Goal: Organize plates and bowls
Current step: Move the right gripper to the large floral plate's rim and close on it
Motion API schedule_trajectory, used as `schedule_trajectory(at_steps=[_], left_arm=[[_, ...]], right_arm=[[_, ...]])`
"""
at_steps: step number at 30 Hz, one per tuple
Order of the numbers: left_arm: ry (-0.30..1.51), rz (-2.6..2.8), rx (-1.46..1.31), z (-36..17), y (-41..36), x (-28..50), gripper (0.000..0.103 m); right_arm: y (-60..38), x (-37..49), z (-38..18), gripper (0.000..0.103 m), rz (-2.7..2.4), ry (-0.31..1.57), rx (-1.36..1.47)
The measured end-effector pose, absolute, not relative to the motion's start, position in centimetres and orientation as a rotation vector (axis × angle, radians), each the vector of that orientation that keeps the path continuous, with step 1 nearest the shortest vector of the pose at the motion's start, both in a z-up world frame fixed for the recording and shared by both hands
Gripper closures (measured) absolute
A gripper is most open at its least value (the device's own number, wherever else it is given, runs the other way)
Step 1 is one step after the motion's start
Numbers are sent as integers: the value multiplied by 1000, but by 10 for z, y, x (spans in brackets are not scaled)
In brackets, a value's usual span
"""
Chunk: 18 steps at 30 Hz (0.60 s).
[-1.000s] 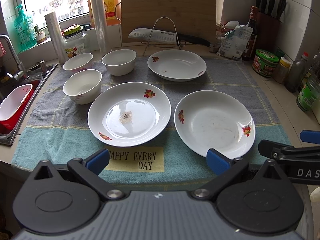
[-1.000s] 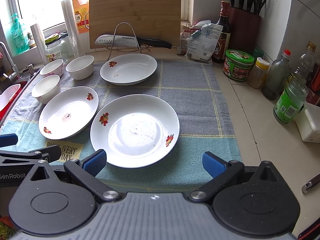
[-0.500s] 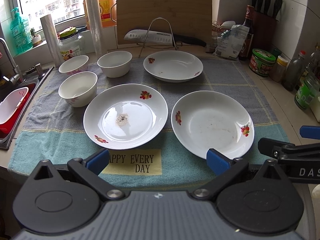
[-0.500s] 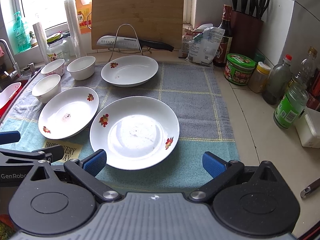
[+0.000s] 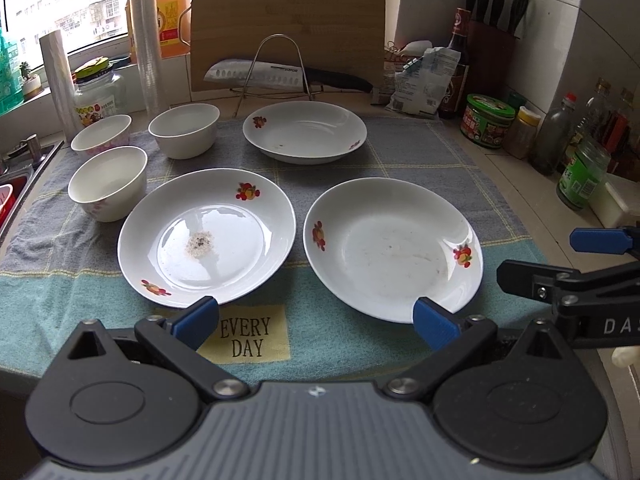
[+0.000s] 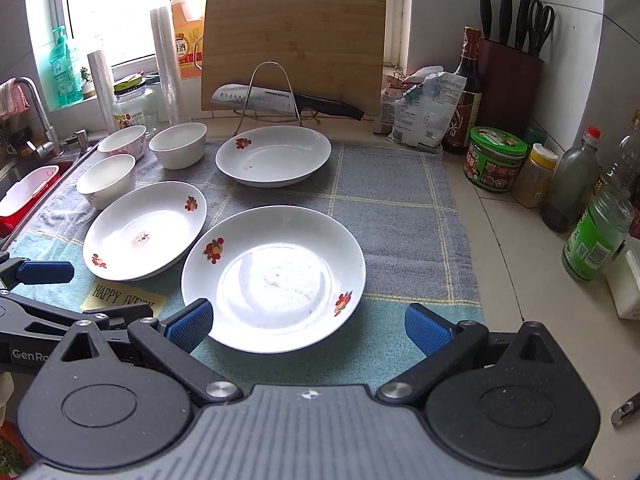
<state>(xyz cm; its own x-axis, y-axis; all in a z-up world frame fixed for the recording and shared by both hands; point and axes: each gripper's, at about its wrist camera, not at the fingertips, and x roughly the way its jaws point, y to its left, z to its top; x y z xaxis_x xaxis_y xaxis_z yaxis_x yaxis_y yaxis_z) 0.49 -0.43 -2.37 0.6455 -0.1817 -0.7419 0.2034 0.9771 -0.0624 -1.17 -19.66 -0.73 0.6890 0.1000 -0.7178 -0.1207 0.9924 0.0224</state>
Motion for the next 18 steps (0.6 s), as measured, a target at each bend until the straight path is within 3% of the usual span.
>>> schedule_trajectory(at_steps=[18], left_arm=[[839, -448, 233, -85, -40, 22, 1]], right_arm=[[-231, 5, -52, 0, 30, 880, 3]])
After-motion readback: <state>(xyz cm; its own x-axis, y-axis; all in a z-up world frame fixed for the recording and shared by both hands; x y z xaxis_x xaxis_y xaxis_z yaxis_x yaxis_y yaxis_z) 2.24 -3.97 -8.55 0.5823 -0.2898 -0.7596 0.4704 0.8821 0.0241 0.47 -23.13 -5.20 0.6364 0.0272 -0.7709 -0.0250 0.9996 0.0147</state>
